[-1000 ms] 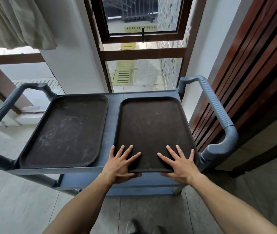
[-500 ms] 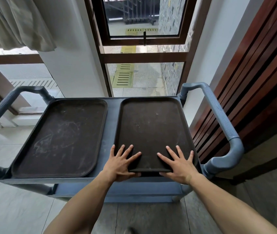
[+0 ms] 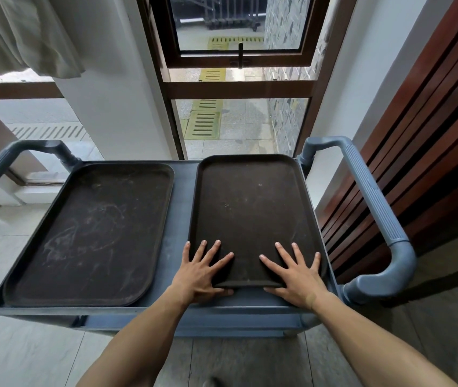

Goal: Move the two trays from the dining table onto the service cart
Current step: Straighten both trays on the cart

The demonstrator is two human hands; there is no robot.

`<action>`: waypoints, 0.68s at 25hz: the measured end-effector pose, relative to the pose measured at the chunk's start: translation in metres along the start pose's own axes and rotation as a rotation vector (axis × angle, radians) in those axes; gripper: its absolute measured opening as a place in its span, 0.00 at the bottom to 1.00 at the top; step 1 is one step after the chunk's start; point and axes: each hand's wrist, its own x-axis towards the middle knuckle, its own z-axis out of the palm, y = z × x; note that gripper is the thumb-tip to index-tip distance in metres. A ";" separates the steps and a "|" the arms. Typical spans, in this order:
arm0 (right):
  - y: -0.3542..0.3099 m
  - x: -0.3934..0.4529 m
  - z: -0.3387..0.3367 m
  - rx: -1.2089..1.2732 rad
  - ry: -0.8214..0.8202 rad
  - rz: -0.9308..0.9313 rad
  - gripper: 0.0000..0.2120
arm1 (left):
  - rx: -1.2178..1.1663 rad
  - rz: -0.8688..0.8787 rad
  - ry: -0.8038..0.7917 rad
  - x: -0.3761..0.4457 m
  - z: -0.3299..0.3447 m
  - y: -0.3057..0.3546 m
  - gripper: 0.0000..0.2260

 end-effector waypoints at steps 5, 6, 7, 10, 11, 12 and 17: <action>0.004 0.002 -0.003 0.096 -0.061 0.005 0.44 | 0.027 -0.011 -0.019 0.002 0.001 0.002 0.42; 0.004 0.002 -0.004 0.121 -0.072 0.008 0.45 | 0.028 -0.018 -0.025 0.002 0.000 0.003 0.42; 0.003 0.001 -0.005 0.148 -0.080 0.012 0.46 | 0.025 -0.018 -0.030 0.001 -0.001 0.004 0.42; -0.003 -0.008 0.000 0.181 -0.099 -0.004 0.48 | -0.044 0.052 -0.029 -0.006 0.000 0.008 0.39; -0.005 -0.012 0.003 0.157 -0.099 -0.019 0.49 | -0.078 0.075 -0.028 -0.011 0.002 0.010 0.39; -0.006 -0.016 0.007 0.121 -0.093 -0.035 0.50 | -0.097 0.092 -0.029 -0.015 0.003 0.011 0.40; -0.004 -0.028 0.009 -0.003 -0.087 -0.045 0.51 | -0.031 0.114 -0.065 -0.033 0.004 0.017 0.46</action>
